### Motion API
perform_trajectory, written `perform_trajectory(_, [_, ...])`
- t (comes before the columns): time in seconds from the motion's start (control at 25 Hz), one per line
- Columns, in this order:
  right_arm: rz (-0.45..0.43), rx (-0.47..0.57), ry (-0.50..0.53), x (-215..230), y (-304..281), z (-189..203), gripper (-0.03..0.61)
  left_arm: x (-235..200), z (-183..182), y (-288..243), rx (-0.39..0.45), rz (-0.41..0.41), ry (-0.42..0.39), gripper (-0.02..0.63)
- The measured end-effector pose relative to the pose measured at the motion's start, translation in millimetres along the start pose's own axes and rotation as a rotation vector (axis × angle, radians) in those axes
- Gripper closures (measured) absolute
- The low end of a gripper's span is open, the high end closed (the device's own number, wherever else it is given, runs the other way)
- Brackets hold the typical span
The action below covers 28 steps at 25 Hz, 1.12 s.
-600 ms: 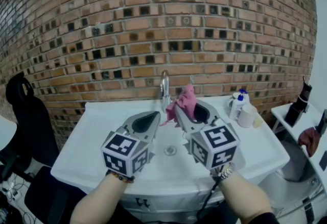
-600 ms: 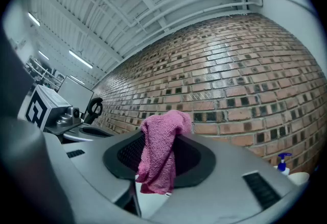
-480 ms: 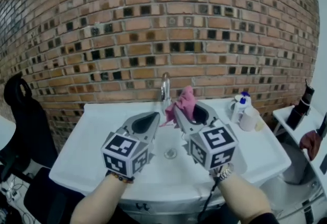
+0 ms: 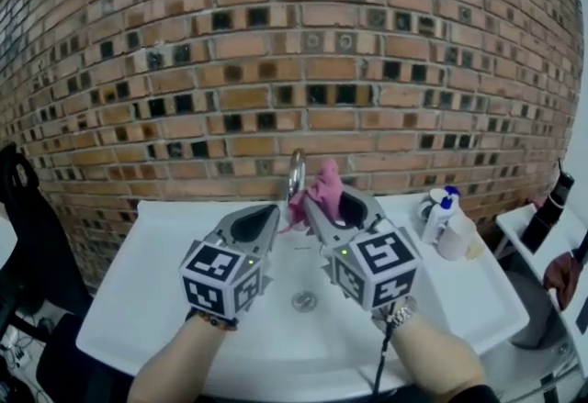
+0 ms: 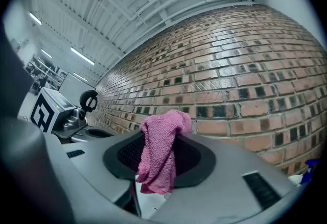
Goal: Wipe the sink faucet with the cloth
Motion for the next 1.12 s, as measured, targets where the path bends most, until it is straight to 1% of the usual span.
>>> perform_trajectory(0.2, [-0.014,-0.018,-0.005,2.9,-25.2,0.2,0.433,-15.2,17.9,-12.8,-0.013,-0.011,0.012,0.611])
perform_trajectory(0.52, [-0.047,0.016,0.007,6.6,-48.9,2.2,0.436,-16.7,32.8,-11.2,-0.062,-0.009,0.013,0.611])
perform_trajectory(0.68, [-0.053,0.019,-0.018,10.4,-54.5,-0.5,0.436,-13.7,35.4,-10.1,-0.071,-0.004,-0.001,0.611])
perform_trajectory(0.88, [-0.036,0.048,-0.053,19.2,-59.6,-1.9,0.437,-10.5,36.9,-7.1,-0.059,-0.006,0.002,0.611])
perform_trajectory(1.12, [-0.017,0.050,-0.104,33.7,-74.2,-4.9,0.439,-13.5,36.4,-4.1,-0.050,-0.015,-0.001,0.611])
Point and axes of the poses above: the fingertips, and each gripper's own axes: y backward along the fingers, x to its right, z out of its underside, the point moved 10 cm from there along y, backward along the fingers, and after that the axes turned 4 degrees about z, right-handed, at the moved point
